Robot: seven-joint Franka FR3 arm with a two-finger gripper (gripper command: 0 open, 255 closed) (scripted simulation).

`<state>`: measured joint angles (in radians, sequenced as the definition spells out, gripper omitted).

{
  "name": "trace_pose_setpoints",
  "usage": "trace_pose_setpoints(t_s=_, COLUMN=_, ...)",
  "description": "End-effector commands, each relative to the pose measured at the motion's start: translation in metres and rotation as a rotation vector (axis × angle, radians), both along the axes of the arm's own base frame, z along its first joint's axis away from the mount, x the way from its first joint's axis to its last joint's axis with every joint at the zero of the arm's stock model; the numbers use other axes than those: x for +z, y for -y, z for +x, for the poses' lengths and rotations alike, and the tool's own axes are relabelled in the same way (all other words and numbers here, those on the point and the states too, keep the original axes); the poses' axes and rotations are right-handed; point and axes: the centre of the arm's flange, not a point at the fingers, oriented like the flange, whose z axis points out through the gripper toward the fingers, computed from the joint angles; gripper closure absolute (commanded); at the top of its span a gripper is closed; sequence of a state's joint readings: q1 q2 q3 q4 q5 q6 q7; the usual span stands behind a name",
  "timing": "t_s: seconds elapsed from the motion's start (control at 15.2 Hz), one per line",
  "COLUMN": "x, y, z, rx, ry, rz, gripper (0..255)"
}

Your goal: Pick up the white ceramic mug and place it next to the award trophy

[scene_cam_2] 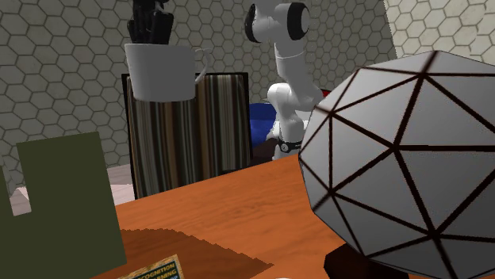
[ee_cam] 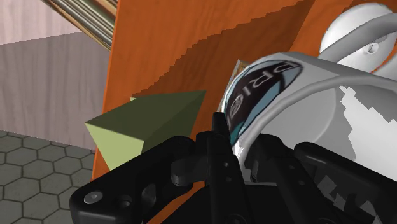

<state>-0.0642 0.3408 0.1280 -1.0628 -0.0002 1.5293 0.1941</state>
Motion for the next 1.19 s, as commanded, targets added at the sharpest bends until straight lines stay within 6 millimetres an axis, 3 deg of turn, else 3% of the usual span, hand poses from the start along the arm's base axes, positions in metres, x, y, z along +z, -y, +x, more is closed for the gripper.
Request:
trace_pose_setpoints(t_s=0.0, x=0.002, y=0.010, z=0.023, rx=0.000, ry=0.001, rz=0.000, gripper=255)
trace_pose_setpoints(t_s=1.12, x=-0.083, y=0.011, z=0.026, rx=0.000, ry=0.000, rz=0.000, gripper=255)
